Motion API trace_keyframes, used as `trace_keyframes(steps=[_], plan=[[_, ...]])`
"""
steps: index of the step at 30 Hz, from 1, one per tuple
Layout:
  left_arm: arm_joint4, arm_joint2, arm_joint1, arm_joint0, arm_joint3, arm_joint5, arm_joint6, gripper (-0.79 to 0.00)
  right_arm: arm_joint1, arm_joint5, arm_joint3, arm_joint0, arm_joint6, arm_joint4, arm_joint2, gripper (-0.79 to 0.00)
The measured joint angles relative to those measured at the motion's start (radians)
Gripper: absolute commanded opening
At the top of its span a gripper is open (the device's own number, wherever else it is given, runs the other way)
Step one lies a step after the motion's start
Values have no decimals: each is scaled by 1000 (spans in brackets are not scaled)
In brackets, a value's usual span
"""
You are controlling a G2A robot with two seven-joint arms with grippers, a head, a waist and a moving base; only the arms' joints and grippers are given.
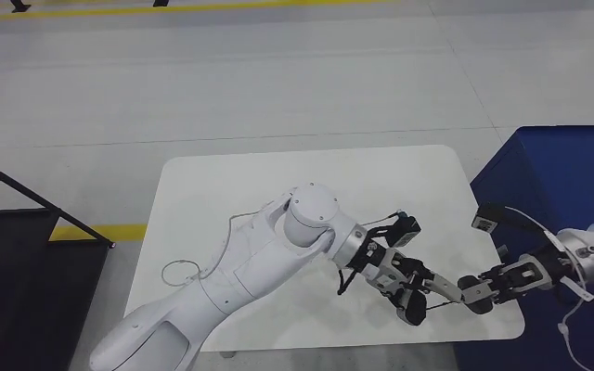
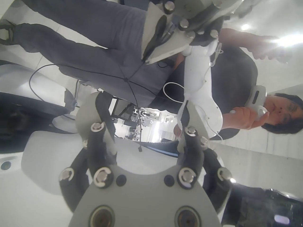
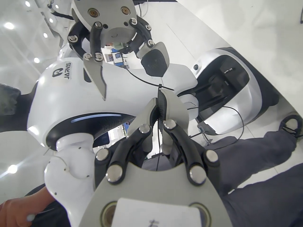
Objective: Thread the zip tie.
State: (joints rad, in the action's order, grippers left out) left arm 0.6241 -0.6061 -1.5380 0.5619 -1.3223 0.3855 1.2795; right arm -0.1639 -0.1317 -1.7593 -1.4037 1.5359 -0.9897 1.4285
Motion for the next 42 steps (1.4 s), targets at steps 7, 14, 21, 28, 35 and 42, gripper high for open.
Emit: trace_keyframes(steps=[7, 14, 21, 28, 35, 42], plan=[[2, -4, 1, 3, -1, -4, 0, 0, 0, 3, 4, 3, 0, -7, -3, -785], [41, -29, 4, 28, -37, -18, -14, 0, -12, -15, 8, 0, -10, -66, 3, -785], [85, -151, 40, 84, -98, 3, -14, 0, -17, -57, 71, -14, 0, -184, 16, -785], [239, -253, 64, 185, -130, 117, -41, 0, -18, -56, 119, -29, 0, -301, 19, -785], [515, -243, 55, 231, -57, 252, -93, 0, -19, -46, 145, -31, 0, -339, 23, -785], [472, -243, 54, 241, -51, 257, -103, 0, -25, -40, 130, -32, -21, -347, 23, -785]])
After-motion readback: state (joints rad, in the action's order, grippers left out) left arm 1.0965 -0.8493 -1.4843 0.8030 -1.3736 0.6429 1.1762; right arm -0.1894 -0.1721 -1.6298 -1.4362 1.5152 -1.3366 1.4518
